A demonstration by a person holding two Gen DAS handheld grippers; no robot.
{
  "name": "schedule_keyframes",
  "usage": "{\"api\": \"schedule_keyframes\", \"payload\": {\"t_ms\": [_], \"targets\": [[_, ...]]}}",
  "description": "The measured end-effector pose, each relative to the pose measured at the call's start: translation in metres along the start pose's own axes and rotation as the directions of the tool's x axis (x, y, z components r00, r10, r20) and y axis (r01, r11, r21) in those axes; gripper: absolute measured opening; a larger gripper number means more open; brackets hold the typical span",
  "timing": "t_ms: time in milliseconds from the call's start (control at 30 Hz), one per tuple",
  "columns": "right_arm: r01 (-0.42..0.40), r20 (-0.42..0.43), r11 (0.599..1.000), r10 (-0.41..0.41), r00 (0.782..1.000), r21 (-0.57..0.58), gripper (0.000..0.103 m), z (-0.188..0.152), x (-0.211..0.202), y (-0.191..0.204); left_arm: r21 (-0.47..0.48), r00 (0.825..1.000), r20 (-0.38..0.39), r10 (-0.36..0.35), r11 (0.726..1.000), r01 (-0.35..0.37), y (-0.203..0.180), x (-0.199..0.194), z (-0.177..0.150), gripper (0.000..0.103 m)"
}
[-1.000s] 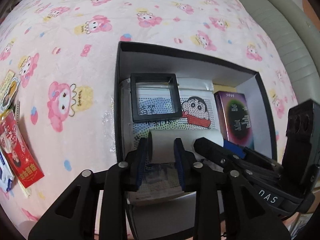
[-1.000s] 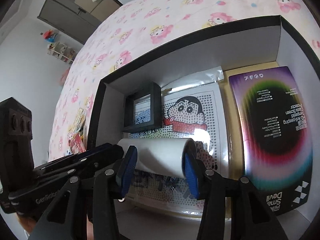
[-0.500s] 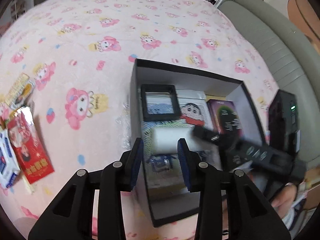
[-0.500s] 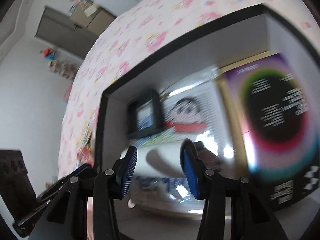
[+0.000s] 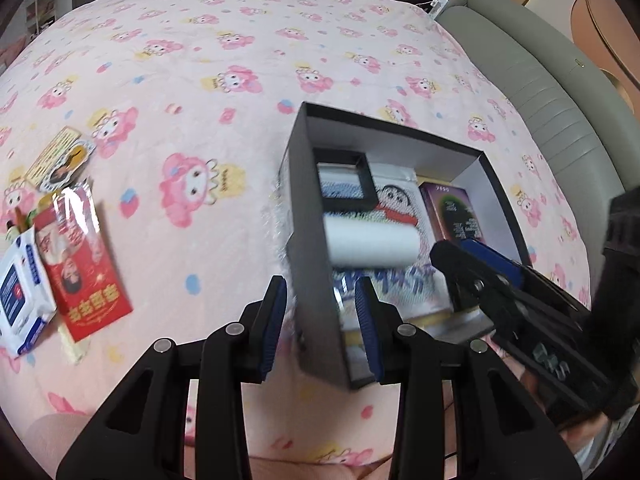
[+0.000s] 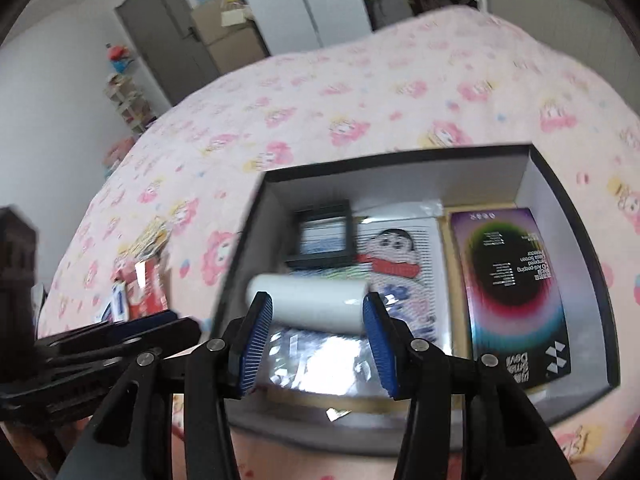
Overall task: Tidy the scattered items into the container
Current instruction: 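Carry the tube over the box with both grippers and lower it inside, then open both grippers and move them toward the white wet-wipes pack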
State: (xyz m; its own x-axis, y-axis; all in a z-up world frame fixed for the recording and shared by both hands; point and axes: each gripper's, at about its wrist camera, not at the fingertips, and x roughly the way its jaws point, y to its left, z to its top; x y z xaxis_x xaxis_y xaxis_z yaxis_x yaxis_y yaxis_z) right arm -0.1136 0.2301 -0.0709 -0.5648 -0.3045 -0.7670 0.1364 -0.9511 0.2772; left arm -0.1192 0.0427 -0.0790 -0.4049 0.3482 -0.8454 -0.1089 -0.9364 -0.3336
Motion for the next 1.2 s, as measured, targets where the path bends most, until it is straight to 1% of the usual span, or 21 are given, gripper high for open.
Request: {"api": "schedule_keyframes", "payload": {"t_ms": [100, 200, 333, 500, 567, 633, 700, 800, 900, 1000, 1100, 1200], "targets": [[-0.023, -0.013, 0.998, 0.022, 1.0, -0.053, 0.043, -0.008, -0.005, 0.027, 0.0, 1.0, 0.01, 0.008, 1.0, -0.008, 0.008, -0.013, -0.01, 0.035], [-0.069, -0.03, 0.994, 0.066, 0.997, -0.08, 0.043, -0.014, -0.011, 0.047, 0.001, 0.999, 0.03, 0.03, 1.0, -0.03, 0.019, -0.031, -0.02, 0.035], [-0.143, -0.058, 0.984, 0.137, 0.989, -0.108, 0.043, -0.019, -0.008, 0.079, -0.037, 0.997, 0.061, 0.05, 0.998, -0.048, 0.049, -0.061, -0.031, 0.035], [-0.227, -0.094, 0.958, 0.213, 0.972, -0.175, 0.043, -0.022, 0.003, 0.134, -0.124, 0.992, 0.099, 0.082, 0.99, -0.069, 0.101, -0.094, -0.042, 0.035], [-0.252, -0.11, 0.945, 0.233, 0.966, -0.207, 0.043, -0.022, 0.009, 0.157, -0.168, 0.99, 0.112, 0.086, 0.984, -0.067, 0.126, -0.105, -0.047, 0.035], [-0.267, -0.142, 0.937, 0.239, 0.96, -0.227, 0.043, -0.023, 0.023, 0.179, -0.224, 0.989, 0.118, 0.086, 0.973, -0.058, 0.153, -0.112, -0.054, 0.036], [-0.28, -0.171, 0.932, 0.245, 0.955, -0.231, 0.043, -0.023, 0.037, 0.196, -0.281, 0.988, 0.124, 0.087, 0.958, -0.049, 0.181, -0.118, -0.061, 0.036], [-0.301, -0.211, 0.926, 0.254, 0.944, -0.23, 0.043, -0.022, 0.06, 0.217, -0.378, 0.988, 0.125, 0.093, 0.925, -0.039, 0.226, -0.119, -0.071, 0.036], [-0.298, -0.264, 0.922, 0.231, 0.936, -0.249, 0.043, -0.025, 0.087, 0.237, -0.48, 0.988, 0.128, 0.091, 0.877, -0.018, 0.272, -0.112, -0.085, 0.036], [-0.291, -0.305, 0.915, 0.203, 0.93, -0.278, 0.043, -0.027, 0.112, 0.254, -0.553, 0.989, 0.119, 0.088, 0.833, -0.008, 0.308, -0.102, -0.098, 0.036], [-0.297, -0.342, 0.907, 0.189, 0.921, -0.298, 0.043, -0.028, 0.136, 0.268, -0.6, 0.991, 0.112, 0.075, 0.8, 0.007, 0.338, -0.09, -0.106, 0.036], [-0.285, -0.363, 0.906, 0.163, 0.917, -0.312, 0.043, -0.029, 0.162, 0.276, -0.629, 0.992, 0.114, 0.057, 0.777, 0.027, 0.362, -0.078, -0.107, 0.036]]}}
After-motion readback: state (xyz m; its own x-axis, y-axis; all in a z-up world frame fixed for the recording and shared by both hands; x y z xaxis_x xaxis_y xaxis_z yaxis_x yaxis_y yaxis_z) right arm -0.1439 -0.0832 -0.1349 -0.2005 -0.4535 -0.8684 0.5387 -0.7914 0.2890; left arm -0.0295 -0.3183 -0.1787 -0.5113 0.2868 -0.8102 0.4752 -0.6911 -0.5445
